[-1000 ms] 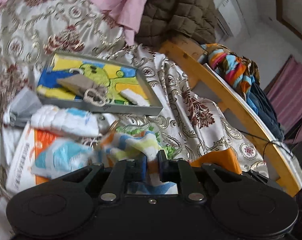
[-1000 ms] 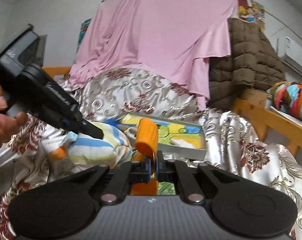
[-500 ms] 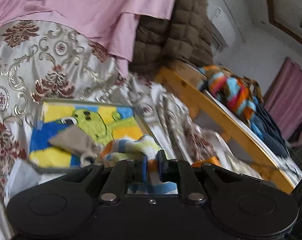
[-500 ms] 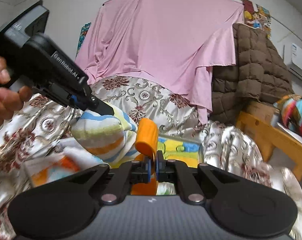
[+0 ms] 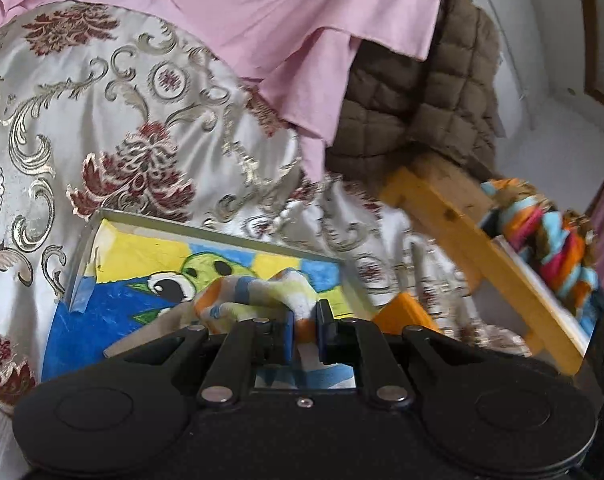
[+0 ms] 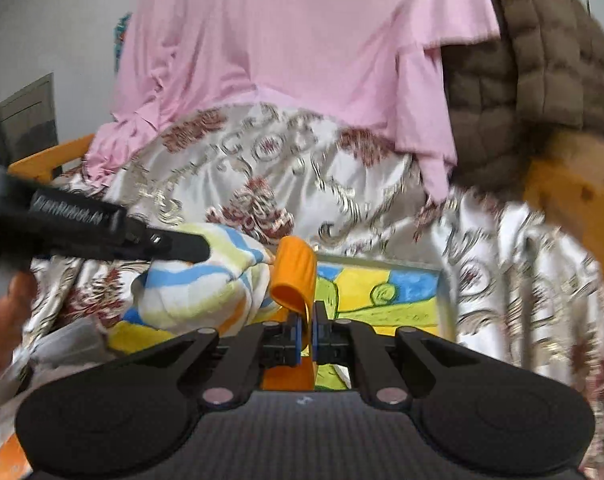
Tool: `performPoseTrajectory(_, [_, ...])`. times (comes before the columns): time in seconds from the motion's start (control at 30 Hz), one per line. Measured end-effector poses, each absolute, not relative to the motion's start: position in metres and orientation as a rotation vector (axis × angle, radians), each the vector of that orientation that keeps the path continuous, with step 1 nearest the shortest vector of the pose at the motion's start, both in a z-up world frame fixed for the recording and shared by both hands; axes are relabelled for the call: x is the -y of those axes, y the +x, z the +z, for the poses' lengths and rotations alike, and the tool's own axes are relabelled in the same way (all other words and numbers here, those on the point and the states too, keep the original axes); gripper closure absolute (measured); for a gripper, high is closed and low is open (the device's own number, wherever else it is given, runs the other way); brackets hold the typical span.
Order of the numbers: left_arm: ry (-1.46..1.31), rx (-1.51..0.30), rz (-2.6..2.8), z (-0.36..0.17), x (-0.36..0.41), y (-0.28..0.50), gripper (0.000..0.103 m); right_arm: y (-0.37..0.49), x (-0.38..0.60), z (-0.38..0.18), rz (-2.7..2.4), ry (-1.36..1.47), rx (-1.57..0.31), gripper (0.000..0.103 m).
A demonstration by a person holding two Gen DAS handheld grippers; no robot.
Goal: Organize soft objects
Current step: 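Place the striped towel and orange strip into the frog tray and open both tools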
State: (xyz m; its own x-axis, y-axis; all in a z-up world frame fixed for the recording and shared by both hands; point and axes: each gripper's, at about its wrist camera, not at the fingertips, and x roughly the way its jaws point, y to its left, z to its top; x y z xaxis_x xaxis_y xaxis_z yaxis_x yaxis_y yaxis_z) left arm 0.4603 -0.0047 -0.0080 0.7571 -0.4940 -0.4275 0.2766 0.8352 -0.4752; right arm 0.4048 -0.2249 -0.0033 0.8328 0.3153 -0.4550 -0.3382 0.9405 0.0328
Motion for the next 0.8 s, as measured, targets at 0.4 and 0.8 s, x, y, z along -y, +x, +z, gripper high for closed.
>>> performPoseTrajectory(0.4, [-0.361,-0.621,-0.389,-0.055,0.041,0.487,0.091,0.470,0.241,-0.040,0.236,-0.067,-0.597,0.096])
performPoseTrajectory(0.8, [-0.300,-0.689,-0.376,-0.063,0.058,0.492,0.087,0.489,0.252,-0.047,0.159,-0.060,-0.625,0.078])
